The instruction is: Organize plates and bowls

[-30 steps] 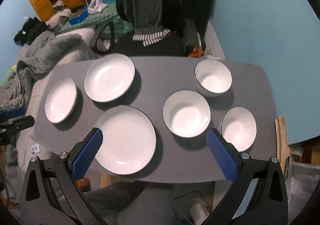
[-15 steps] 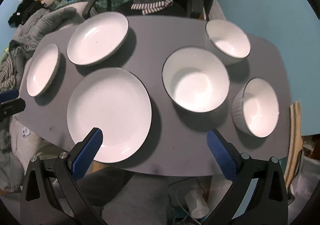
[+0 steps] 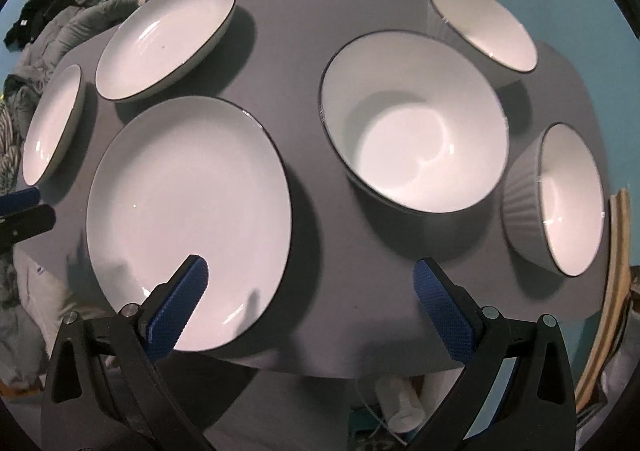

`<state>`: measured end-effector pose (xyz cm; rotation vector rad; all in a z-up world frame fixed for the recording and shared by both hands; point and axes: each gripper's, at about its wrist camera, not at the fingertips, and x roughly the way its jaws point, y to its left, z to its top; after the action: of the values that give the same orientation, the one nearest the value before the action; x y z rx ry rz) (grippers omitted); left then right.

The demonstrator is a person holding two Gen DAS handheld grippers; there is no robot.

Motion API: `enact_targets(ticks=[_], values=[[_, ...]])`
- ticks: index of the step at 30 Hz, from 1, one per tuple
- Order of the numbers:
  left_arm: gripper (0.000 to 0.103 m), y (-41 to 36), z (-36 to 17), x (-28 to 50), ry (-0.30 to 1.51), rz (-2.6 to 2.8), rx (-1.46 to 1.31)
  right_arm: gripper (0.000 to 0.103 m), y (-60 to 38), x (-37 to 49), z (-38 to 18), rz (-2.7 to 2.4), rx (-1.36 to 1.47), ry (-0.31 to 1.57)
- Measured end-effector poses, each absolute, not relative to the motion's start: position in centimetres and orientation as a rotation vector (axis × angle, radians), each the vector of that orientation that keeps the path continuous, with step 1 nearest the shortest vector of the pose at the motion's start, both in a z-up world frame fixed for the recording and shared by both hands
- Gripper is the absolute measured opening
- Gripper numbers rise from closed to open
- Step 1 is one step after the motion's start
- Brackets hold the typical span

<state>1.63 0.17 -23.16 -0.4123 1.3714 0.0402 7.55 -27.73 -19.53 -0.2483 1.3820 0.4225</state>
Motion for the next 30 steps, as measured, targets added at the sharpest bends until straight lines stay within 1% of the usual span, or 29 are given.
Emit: enact_targets(ticks=[2, 4, 8, 15, 17, 20, 22, 24, 26, 28, 30], values=[[0.086, 0.2, -23.4, 1.8, 1.373, 0.043, -0.417, 0.102, -27.6, 7.5, -19.9, 0.438, -0.236, 1.39], [0.086, 0.1, -23.8, 2.0, 1.376, 0.034, -0.41, 0.097, -27.3, 7.6, -20.2, 0.458, -0.226, 1.399], [0.086, -0.3, -24.3, 2.7, 1.386, 0.023, -0.397, 0.095, -27.1, 7.8, -20.7, 0.472, -0.226, 1.419], [0.085, -0.3, -25.2, 3.2, 1.395, 0.008, -0.424, 0.079, -27.3, 8.5, -21.0, 0.492, -0.186, 1.456], [0.08, -0.3, -25.5, 3.1, 1.401, 0.005, -0.432, 0.076, -27.2, 8.7, -21.0, 0.497, -0.184, 1.461], [0.074, -0.4, -25.7, 3.3, 1.408, -0.003, -0.448, 0.065, -26.7, 8.1, -20.9, 0.501, -0.189, 1.463], [0.072, -0.5, -25.8, 3.5, 1.407, -0.002, -0.45, 0.05, -26.9, 8.3, -21.0, 0.508, -0.192, 1.467], [0.066, -0.6, -26.0, 3.6, 1.41, -0.005, -0.456, 0.043, -27.0, 8.2, -21.1, 0.514, -0.197, 1.479], [0.056, -0.7, -26.1, 3.8, 1.416, -0.009, -0.46, 0.04, -27.1, 8.3, -21.2, 0.517, -0.198, 1.486], [0.054, -0.8, -26.3, 3.9, 1.419, -0.012, -0.457, 0.033, -27.5, 8.3, -21.3, 0.521, -0.192, 1.492], [0.047, -1.0, -26.4, 4.2, 1.421, -0.014, -0.452, 0.033, -27.6, 8.3, -21.3, 0.524, -0.186, 1.5]])
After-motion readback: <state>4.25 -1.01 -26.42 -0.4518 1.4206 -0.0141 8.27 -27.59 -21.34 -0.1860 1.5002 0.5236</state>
